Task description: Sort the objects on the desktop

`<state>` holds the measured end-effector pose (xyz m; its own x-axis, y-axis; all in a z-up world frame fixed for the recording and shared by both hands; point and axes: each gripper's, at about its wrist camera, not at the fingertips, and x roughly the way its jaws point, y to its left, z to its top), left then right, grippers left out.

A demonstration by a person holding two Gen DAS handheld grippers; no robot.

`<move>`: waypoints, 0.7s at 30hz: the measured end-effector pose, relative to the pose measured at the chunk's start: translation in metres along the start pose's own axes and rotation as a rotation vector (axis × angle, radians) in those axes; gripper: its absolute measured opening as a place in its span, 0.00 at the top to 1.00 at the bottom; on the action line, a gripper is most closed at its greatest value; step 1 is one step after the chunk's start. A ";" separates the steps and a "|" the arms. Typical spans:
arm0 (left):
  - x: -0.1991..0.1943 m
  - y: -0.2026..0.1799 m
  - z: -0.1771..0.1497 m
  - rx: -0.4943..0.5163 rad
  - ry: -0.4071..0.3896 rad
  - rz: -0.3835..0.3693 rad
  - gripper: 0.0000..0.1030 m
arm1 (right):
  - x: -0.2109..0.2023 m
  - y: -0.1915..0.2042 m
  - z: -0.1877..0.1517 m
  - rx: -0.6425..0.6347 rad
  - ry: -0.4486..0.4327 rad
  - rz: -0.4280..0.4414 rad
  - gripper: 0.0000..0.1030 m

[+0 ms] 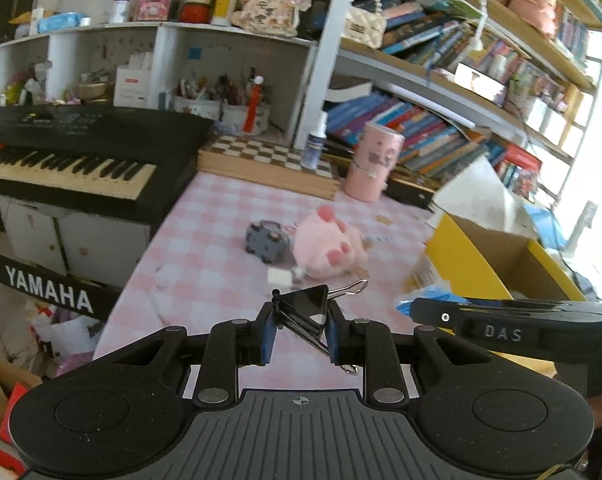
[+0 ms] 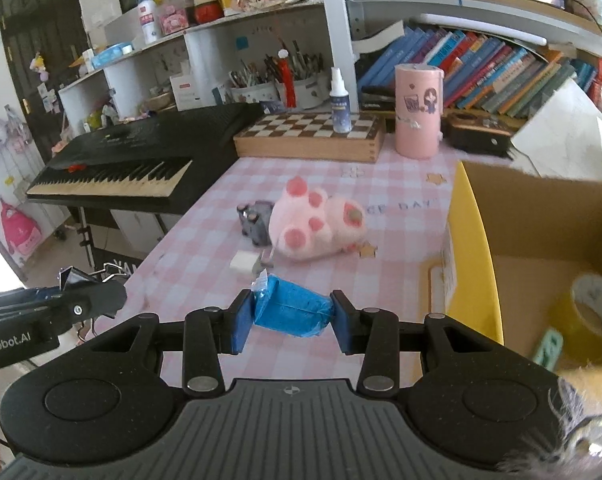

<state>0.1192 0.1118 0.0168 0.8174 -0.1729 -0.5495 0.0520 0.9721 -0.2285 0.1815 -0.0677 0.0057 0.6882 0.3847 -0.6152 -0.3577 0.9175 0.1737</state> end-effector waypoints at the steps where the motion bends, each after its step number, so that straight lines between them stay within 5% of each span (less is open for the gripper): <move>1: -0.004 -0.001 -0.003 0.008 0.000 -0.010 0.76 | -0.005 0.002 -0.005 0.007 0.000 -0.005 0.63; 21: -0.072 -0.022 -0.061 0.106 0.063 -0.189 0.76 | -0.106 0.017 -0.107 0.225 0.007 -0.143 0.63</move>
<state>0.0247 0.0931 0.0126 0.7498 -0.3602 -0.5550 0.2639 0.9320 -0.2484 0.0349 -0.1031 -0.0089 0.7172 0.2493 -0.6508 -0.1074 0.9622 0.2503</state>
